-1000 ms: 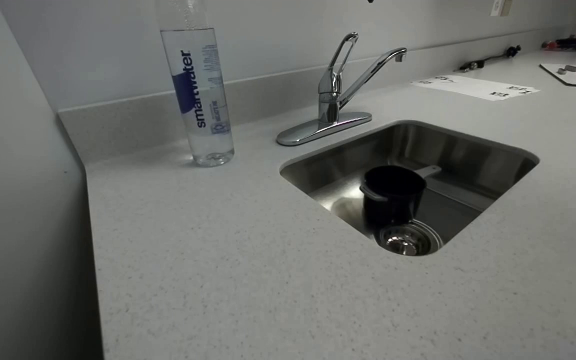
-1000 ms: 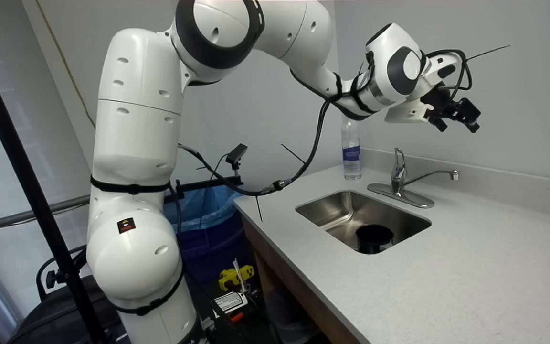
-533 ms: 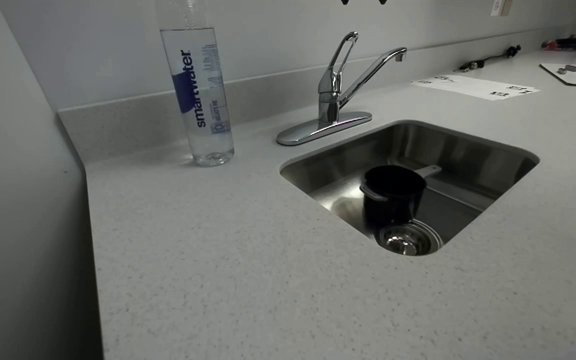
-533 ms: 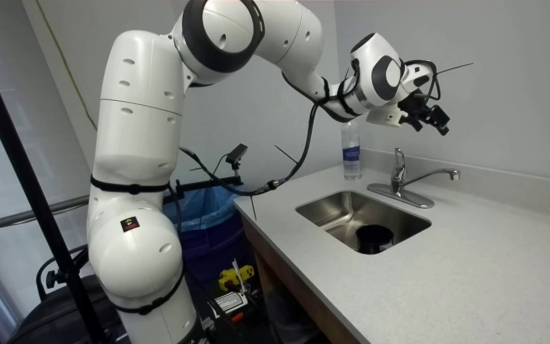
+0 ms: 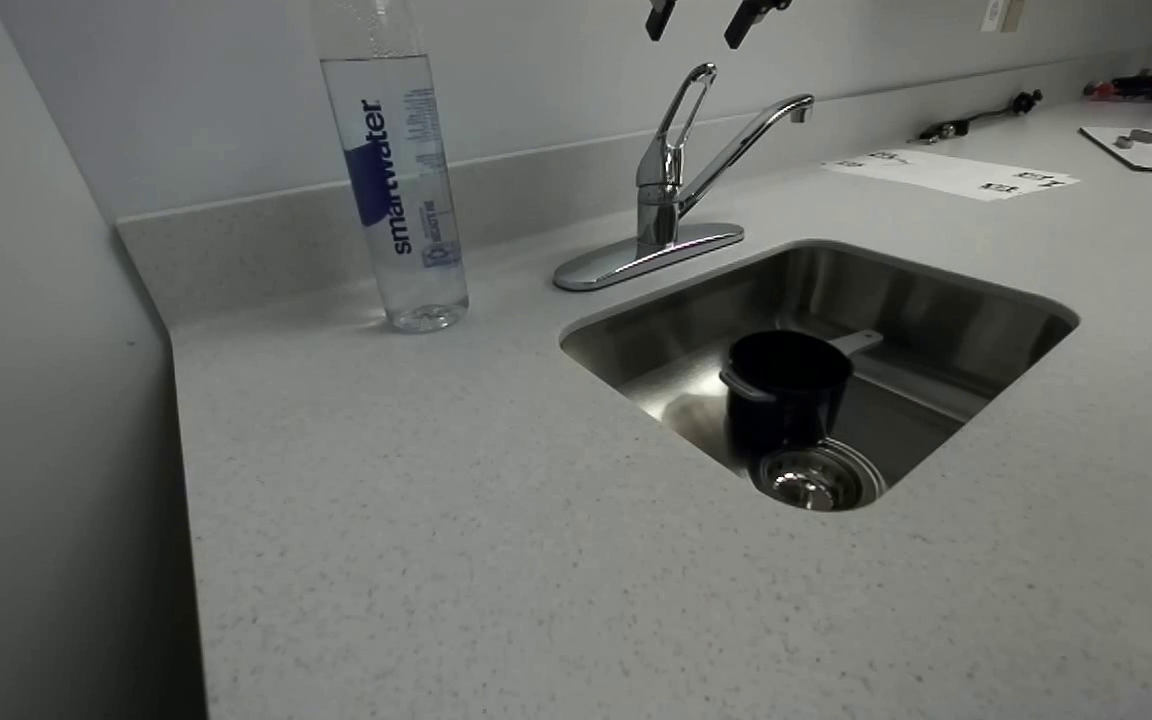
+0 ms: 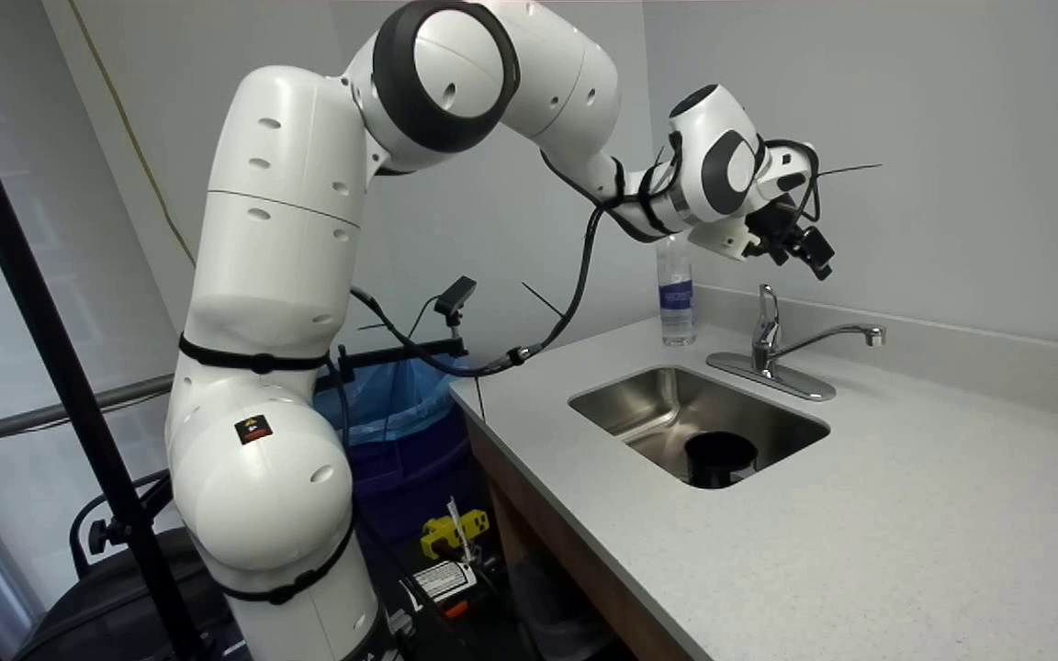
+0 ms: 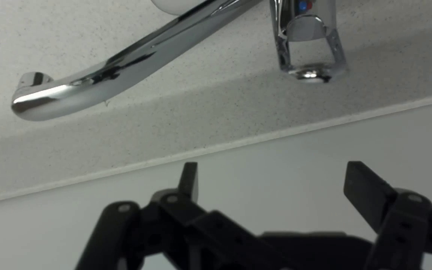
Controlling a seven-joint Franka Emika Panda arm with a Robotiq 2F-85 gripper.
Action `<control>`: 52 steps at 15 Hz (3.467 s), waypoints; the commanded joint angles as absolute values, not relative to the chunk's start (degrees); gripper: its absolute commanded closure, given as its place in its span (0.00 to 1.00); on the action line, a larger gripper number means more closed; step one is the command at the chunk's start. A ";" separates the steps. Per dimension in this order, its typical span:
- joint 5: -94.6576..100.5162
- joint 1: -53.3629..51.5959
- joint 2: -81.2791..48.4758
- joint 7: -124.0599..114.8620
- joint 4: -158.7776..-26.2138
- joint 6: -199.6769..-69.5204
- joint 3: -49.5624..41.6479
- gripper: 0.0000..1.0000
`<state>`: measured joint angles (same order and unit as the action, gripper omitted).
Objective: Open the tap, turn it to the right then close it
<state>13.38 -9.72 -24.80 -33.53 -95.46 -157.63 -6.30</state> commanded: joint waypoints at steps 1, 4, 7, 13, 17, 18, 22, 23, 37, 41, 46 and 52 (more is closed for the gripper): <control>9.93 -10.08 -26.05 -32.11 -94.20 -156.34 -6.13 0.00; 7.96 -9.83 -25.69 -31.35 -95.22 -155.56 -5.45 0.00; 5.38 -9.56 -24.31 -30.03 -97.44 -154.48 -4.02 0.00; 1.05 -8.99 -22.60 -27.85 -100.05 -150.80 -2.16 0.00; -1.43 -8.47 -20.46 -25.57 -103.56 -148.00 -1.01 0.00; -1.77 -8.39 -19.99 -25.15 -104.38 -147.40 -0.84 0.00; -2.00 -8.44 -18.78 -24.79 -106.09 -148.00 -0.95 0.00; -1.47 -8.60 -18.68 -25.27 -105.76 -148.68 -1.30 0.00; 2.75 -9.46 -21.28 -29.80 -100.09 -155.02 -6.61 0.00; 3.21 -9.57 -21.71 -29.82 -100.49 -154.46 -6.84 0.00; 2.70 -9.55 -21.31 -28.95 -102.13 -153.77 -6.36 0.00; 2.05 -9.45 -19.41 -28.48 -104.18 -152.87 -5.75 0.00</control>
<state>2.13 -9.35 -21.66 -28.36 -102.27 -154.12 -6.09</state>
